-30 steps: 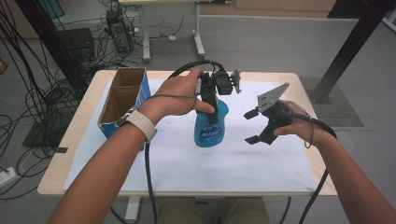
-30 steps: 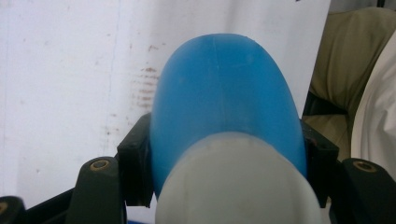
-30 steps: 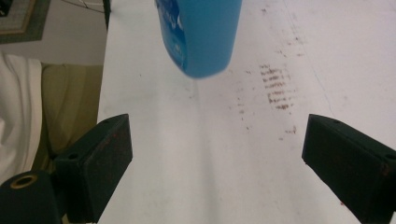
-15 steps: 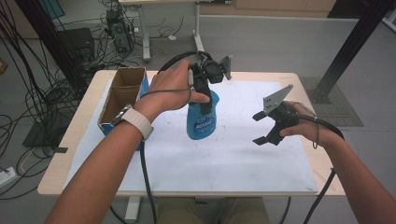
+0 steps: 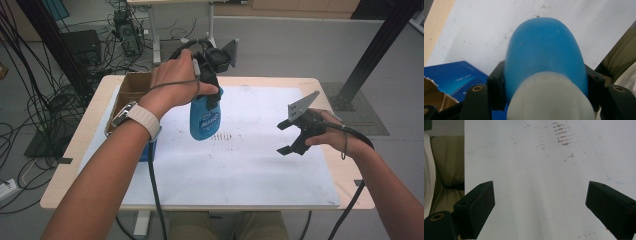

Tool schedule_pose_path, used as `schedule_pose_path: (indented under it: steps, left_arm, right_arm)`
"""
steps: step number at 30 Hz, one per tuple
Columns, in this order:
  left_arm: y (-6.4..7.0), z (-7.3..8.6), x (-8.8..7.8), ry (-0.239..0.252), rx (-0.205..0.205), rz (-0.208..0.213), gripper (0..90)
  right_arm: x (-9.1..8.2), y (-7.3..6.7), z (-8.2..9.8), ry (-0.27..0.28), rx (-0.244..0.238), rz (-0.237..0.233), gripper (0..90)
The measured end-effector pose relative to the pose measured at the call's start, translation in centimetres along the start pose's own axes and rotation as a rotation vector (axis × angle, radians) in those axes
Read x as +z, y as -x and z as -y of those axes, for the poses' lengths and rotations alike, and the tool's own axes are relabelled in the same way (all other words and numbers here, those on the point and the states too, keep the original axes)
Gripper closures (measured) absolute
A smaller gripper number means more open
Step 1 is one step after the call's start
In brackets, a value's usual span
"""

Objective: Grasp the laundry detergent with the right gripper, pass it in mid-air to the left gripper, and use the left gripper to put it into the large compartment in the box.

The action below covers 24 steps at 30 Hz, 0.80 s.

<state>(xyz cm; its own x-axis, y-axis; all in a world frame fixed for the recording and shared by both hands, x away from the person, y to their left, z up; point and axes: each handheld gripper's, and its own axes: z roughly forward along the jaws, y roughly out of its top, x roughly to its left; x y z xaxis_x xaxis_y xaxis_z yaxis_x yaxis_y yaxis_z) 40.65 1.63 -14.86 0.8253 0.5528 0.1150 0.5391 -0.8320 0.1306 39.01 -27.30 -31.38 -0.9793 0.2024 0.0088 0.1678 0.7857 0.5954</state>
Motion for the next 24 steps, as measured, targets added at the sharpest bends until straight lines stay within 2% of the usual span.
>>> schedule_pose_path:
  steps: [17, 24]
  left_arm:
    - [-2.3, 0.7, -3.7, -0.02, -0.243, -0.07, 37.1]
    - [-3.5, 1.4, -4.8, -0.027, -0.319, -0.085, 37.1]
  right_arm:
    - [-0.4, 0.6, 0.0, -0.019, 0.006, 0.017, 8.7]
    - [-0.4, 0.8, -0.1, -0.017, 0.004, 0.019, 8.7]
